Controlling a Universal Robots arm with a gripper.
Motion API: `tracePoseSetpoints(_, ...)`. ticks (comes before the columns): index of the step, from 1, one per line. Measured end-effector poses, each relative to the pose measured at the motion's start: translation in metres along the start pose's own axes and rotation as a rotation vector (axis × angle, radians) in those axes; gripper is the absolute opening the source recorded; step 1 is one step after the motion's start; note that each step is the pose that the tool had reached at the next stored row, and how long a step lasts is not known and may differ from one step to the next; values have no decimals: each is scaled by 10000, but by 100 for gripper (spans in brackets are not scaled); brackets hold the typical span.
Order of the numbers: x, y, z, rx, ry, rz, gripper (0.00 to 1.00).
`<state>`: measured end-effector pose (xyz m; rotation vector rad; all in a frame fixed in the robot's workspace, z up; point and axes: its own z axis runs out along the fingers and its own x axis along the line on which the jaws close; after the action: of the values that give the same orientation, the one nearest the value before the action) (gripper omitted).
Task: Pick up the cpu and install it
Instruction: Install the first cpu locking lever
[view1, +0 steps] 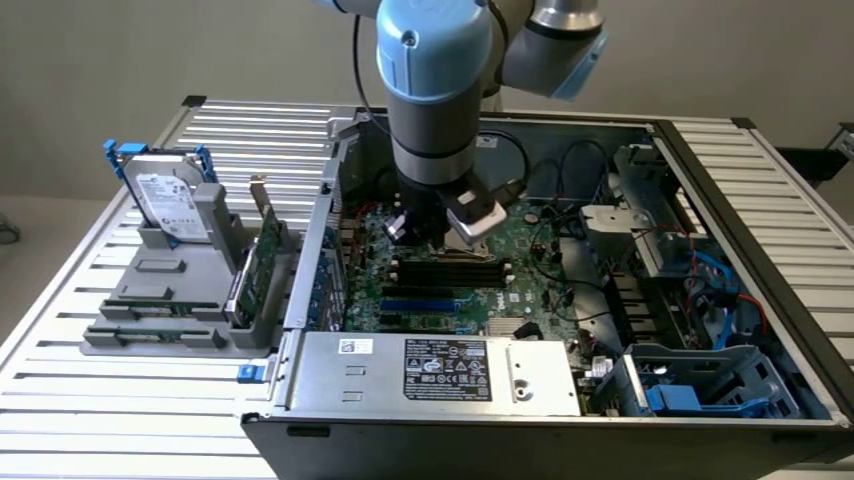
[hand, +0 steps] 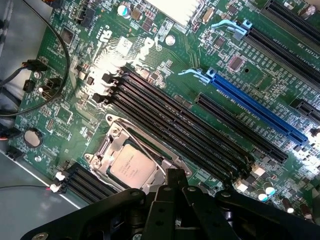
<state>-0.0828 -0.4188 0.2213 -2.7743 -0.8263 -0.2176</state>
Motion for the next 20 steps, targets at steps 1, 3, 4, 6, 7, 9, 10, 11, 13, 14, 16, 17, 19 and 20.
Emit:
tracePoseSetpoints(1,1,-5,2,-36,-26,3,11)
tracePoseSetpoints(3,1,-10,4,-117,-87,19,11)
tracePoseSetpoints(4,0,-11,5,-153,-114,32,11)
tracePoseSetpoints(6,-1,-13,8,-187,-146,80,11)
tracePoseSetpoints(7,-2,-15,7,-203,-162,109,11)
tracePoseSetpoints(9,-3,-17,8,-224,-180,170,11)
tracePoseSetpoints(10,-3,-18,8,-237,-189,200,11)
tracePoseSetpoints(11,-4,-19,8,-251,-196,228,11)
tracePoseSetpoints(13,-4,-20,8,-281,-208,290,11)
tracePoseSetpoints(14,-4,-21,8,-294,-209,331,11)
tracePoseSetpoints(16,-5,-21,8,-372,-155,707,11)
tracePoseSetpoints(17,-3,-22,10,-401,-150,975,11)
tracePoseSetpoints(19,-4,-23,9,-398,-169,1027,11)
tracePoseSetpoints(20,-5,-24,9,-395,-178,1041,11)
